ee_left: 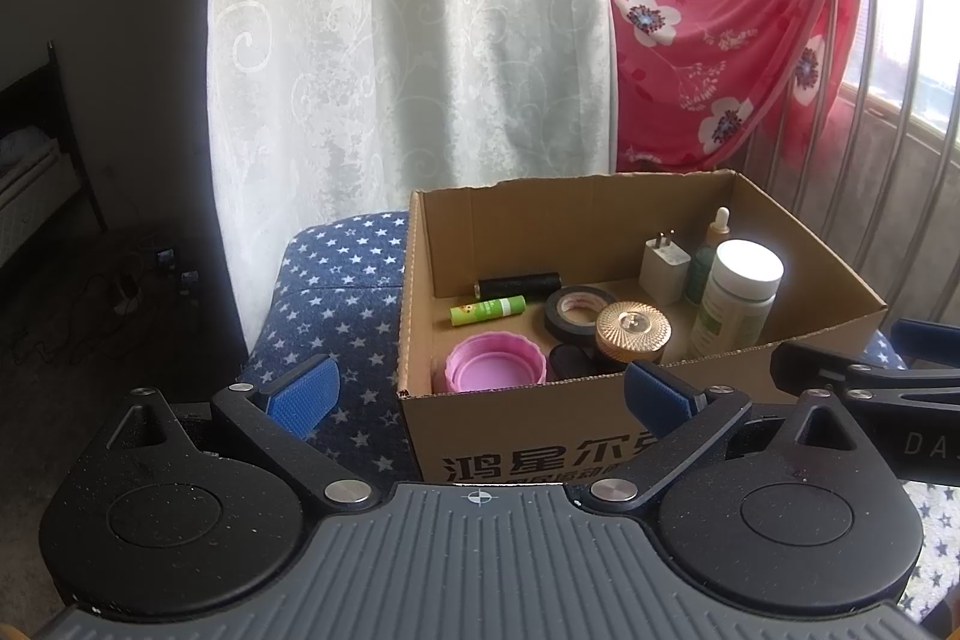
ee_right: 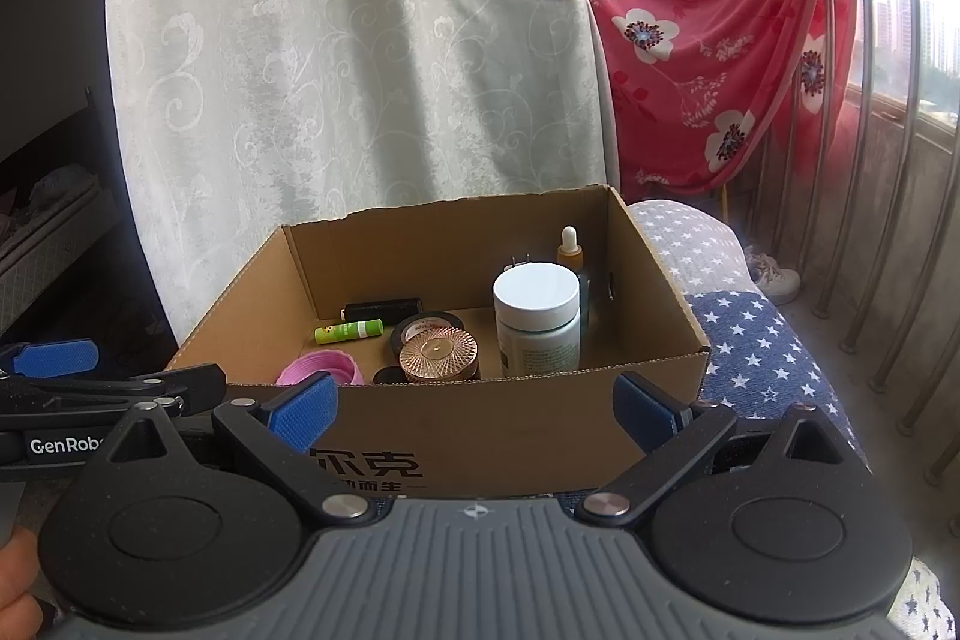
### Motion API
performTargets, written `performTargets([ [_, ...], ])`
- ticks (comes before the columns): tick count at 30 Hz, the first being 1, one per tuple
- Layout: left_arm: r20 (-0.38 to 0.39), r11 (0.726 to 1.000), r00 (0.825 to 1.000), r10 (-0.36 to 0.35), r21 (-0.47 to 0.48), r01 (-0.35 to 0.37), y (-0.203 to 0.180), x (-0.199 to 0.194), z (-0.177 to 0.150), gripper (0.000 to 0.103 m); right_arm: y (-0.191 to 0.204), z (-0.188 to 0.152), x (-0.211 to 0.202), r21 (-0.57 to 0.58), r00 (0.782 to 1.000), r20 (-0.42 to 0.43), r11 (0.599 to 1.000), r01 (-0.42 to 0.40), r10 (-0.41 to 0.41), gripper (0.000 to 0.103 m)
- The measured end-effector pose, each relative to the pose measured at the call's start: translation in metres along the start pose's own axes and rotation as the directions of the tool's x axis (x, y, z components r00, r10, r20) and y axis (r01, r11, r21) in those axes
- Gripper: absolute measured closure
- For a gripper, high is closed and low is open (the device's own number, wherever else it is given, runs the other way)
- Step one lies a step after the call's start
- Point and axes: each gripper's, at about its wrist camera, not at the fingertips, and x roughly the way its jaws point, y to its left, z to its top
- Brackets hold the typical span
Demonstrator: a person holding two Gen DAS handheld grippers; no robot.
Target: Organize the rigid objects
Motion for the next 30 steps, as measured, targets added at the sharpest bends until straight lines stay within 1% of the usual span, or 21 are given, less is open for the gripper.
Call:
performTargets([
  [30,0.0,1.0,1.0,-0.001,-0.003,0.001,-0.0008,-0.004,0.0009,0.001,0.0001,0.0009,-0.0016,-0.001,1.0,0.0,1.0,0.002,-0.002,0.003],
])
